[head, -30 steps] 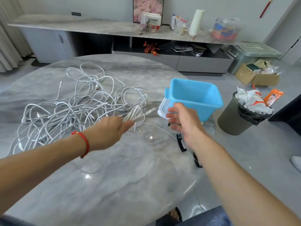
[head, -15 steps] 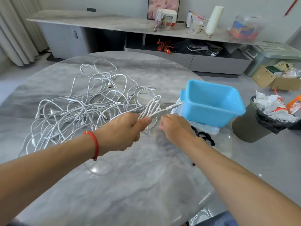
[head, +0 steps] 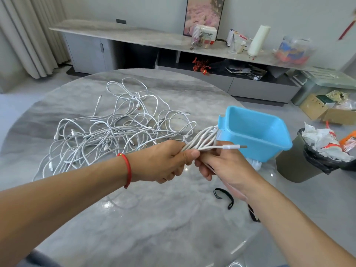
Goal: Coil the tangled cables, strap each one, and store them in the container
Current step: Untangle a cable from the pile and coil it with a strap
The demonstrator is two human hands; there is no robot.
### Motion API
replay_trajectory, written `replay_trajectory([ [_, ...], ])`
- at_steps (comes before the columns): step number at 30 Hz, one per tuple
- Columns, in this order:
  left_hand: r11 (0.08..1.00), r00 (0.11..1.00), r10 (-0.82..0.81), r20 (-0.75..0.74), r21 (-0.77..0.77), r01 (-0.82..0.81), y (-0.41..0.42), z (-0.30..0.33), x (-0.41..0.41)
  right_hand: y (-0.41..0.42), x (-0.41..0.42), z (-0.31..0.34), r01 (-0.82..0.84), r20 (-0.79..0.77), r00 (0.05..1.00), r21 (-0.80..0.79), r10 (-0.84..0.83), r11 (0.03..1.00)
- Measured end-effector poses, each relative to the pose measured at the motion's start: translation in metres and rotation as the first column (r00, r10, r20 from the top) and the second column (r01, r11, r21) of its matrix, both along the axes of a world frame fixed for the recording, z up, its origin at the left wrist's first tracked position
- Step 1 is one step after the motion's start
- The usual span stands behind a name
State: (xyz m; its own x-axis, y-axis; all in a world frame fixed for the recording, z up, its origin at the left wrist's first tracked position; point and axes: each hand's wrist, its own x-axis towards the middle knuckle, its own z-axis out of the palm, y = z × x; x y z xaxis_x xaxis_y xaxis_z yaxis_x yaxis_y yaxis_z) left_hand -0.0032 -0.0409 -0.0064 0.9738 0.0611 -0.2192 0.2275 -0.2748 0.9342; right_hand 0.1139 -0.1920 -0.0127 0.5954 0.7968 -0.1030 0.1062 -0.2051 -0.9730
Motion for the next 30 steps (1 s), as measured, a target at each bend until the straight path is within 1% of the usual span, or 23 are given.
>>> replay_trajectory([
  [5, 0.999, 0.999, 0.03, -0.025, -0.03, -0.031, 0.003, 0.003, -0.001, -0.002, 0.005, 0.003, -0.045, 0.021, 0.999, 0.017, 0.044, 0.999],
  [8, 0.996, 0.997, 0.078, -0.026, -0.039, -0.079, 0.006, 0.001, -0.001, -0.002, 0.004, 0.005, -0.075, -0.007, 0.997, 0.002, 0.075, 0.997],
  [11, 0.984, 0.99, 0.133, -0.054, -0.115, -0.138, 0.009, -0.001, 0.0, -0.008, 0.007, 0.013, -0.098, -0.097, 0.99, 0.001, 0.098, 0.995],
  [15, 0.966, 0.989, 0.11, -0.097, -0.223, -0.129, 0.011, 0.002, -0.001, -0.021, 0.01, 0.027, -0.143, -0.322, 0.934, 0.051, 0.152, 0.988],
  [17, 0.957, 0.985, 0.113, -0.129, -0.253, -0.143, 0.011, 0.002, -0.001, -0.026, 0.006, 0.029, -0.124, -0.341, 0.93, 0.056, 0.136, 0.991],
  [19, 0.942, 0.975, 0.136, -0.174, -0.282, -0.182, 0.011, 0.002, -0.001, -0.028, -0.002, 0.027, -0.109, -0.272, 0.955, 0.049, 0.118, 0.993],
  [20, 0.933, 0.968, 0.147, -0.202, -0.296, -0.203, 0.011, 0.002, -0.001, -0.028, -0.006, 0.026, -0.1, -0.191, 0.976, 0.054, 0.109, 0.993],
  [22, 0.918, 0.953, 0.15, -0.263, -0.322, -0.233, 0.012, 0.003, -0.002, -0.026, -0.011, 0.025, -0.053, 0.061, 0.997, 0.079, 0.048, 0.995],
  [23, 0.91, 0.946, 0.145, -0.29, -0.336, -0.243, 0.012, 0.003, -0.002, -0.025, -0.013, 0.025, -0.017, 0.174, 0.985, 0.103, -0.002, 0.995],
  [24, 0.901, 0.939, 0.141, -0.314, -0.352, -0.253, 0.012, 0.003, -0.002, -0.024, -0.013, 0.025, 0.01, 0.247, 0.968, 0.142, -0.046, 0.99],
  [27, 0.878, 0.922, 0.101, -0.373, -0.402, -0.259, 0.011, 0.006, -0.003, -0.02, -0.011, 0.025, 0.046, 0.242, 0.962, 0.305, -0.124, 0.951],
  [30, 0.878, 0.914, 0.047, -0.403, -0.419, -0.23, 0.008, 0.009, -0.003, -0.017, -0.012, 0.024, 0.034, 0.272, 0.952, 0.355, -0.138, 0.934],
])
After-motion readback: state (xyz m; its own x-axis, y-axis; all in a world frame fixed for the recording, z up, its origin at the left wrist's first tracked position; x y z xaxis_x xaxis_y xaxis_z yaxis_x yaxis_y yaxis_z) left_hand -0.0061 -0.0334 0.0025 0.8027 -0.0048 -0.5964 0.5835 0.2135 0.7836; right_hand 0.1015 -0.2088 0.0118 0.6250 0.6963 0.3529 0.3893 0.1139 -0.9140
